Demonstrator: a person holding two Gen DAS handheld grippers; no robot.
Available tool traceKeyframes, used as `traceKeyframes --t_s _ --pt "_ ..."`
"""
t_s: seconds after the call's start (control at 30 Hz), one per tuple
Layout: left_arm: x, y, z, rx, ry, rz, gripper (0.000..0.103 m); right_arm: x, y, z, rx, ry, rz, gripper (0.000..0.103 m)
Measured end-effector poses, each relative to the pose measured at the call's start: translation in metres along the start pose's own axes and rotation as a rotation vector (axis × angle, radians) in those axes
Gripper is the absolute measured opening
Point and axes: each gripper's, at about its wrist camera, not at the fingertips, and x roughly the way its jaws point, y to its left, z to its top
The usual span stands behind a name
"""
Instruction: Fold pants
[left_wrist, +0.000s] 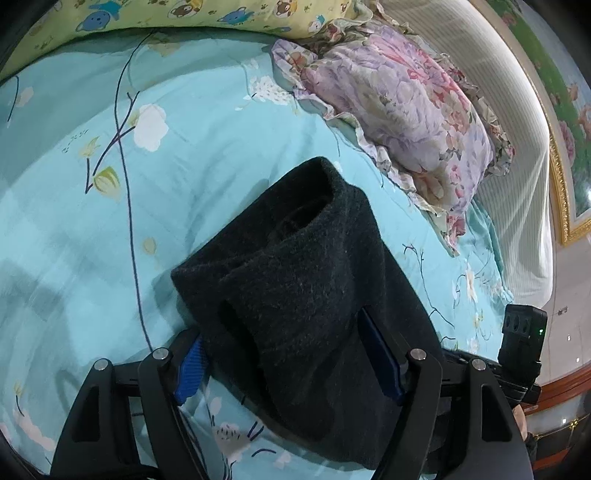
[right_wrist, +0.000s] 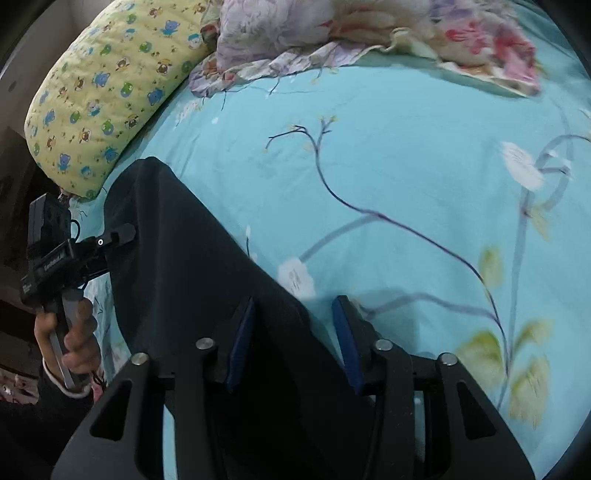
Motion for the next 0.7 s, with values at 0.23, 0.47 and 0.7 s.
traceKeyframes --t_s 0.23,0.47,0.7 --pt "-0.032 0.001 0.000 -0.006 -0.068 -0.165 0.021 -0.031 0.033 -0.026 -0.023 -0.122 -0.061 0.010" --pt "-0.125 -0.016 -0.018 0.106 -0.192 -0.310 0.021 -0.076 0.072 -0.026 -0.106 -0.332 -0.219 0.010" --pt "-0.101 0.030 0.001 0.095 -0.165 -0.214 0.021 -0.010 0.097 -0.002 -0.225 -0.296 -0.349 0.010"
